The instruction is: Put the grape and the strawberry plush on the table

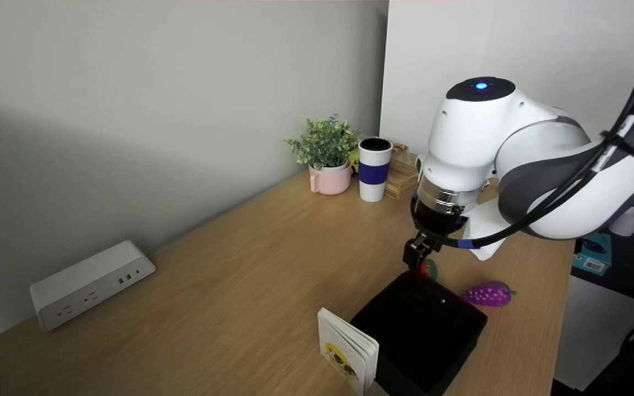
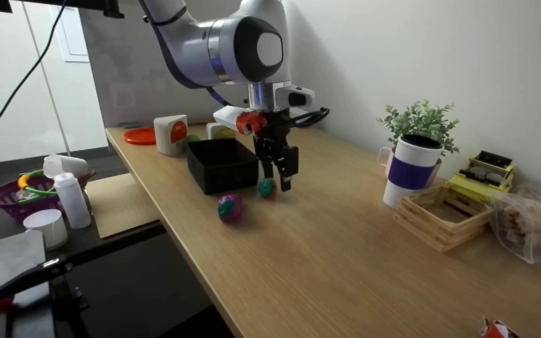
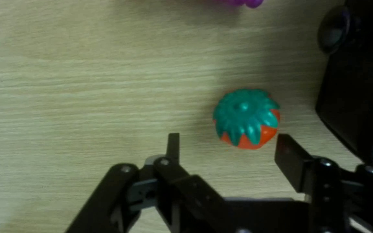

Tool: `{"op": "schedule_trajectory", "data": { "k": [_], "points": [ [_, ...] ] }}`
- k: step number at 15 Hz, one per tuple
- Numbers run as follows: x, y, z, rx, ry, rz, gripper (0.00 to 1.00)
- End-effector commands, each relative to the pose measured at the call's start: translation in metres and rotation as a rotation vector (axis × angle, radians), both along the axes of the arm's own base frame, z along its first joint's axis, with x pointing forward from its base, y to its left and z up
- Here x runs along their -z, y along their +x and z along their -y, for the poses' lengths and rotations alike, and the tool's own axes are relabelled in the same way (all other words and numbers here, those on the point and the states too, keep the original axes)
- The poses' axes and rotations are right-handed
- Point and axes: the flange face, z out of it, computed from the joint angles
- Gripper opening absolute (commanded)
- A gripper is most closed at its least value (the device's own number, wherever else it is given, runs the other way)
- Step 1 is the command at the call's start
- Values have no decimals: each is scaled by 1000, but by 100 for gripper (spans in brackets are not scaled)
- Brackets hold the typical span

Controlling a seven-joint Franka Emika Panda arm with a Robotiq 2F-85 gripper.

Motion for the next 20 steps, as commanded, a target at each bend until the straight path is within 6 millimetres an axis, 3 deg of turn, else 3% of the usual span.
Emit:
{"op": "schedule_trajectory", "data": {
  "k": [1,5,9,10,11,13,20],
  "points": [
    [-27,-8,-9,9,-64,47,100],
    [-70,-27,-30,46,-210,82,100],
    [-107,-54,-73,31,-283,17,100],
    [-112,-57,-87,-57,-203,6,100],
    [-104,-44,-78,22,-259,36,100],
    [-113,-53,-98,-34,-220,25,100],
    [-111,-53,-89,-39,-220,13,100]
  ]
}}
